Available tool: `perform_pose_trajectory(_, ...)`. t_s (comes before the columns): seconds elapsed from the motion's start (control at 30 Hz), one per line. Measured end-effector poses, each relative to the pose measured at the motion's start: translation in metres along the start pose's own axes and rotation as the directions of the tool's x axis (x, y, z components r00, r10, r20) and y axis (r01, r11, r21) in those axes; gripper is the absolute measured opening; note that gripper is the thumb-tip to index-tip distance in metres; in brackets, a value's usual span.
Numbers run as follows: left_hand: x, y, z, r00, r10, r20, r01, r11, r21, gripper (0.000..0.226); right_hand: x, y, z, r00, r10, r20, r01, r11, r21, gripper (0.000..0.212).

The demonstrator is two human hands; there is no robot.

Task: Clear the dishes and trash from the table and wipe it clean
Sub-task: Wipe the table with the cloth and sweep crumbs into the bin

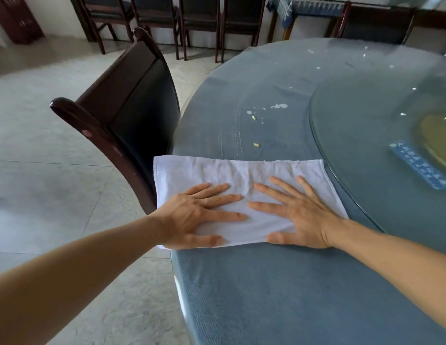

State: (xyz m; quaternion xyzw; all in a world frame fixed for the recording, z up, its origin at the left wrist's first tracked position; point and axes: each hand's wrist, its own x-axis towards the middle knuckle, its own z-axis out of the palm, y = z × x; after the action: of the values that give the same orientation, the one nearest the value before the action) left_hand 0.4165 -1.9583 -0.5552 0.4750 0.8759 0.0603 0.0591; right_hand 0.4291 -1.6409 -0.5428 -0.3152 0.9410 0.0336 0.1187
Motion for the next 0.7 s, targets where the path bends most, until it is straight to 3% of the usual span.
perform_pose_trajectory(0.7,0.133,-0.212,-0.047,0.983,0.135,0.122,-0.147,0.985,0.095,0.059,0.151,0.095,-0.034,0.968,0.248,-0.034,-0.241,0.961,0.135,0.072)
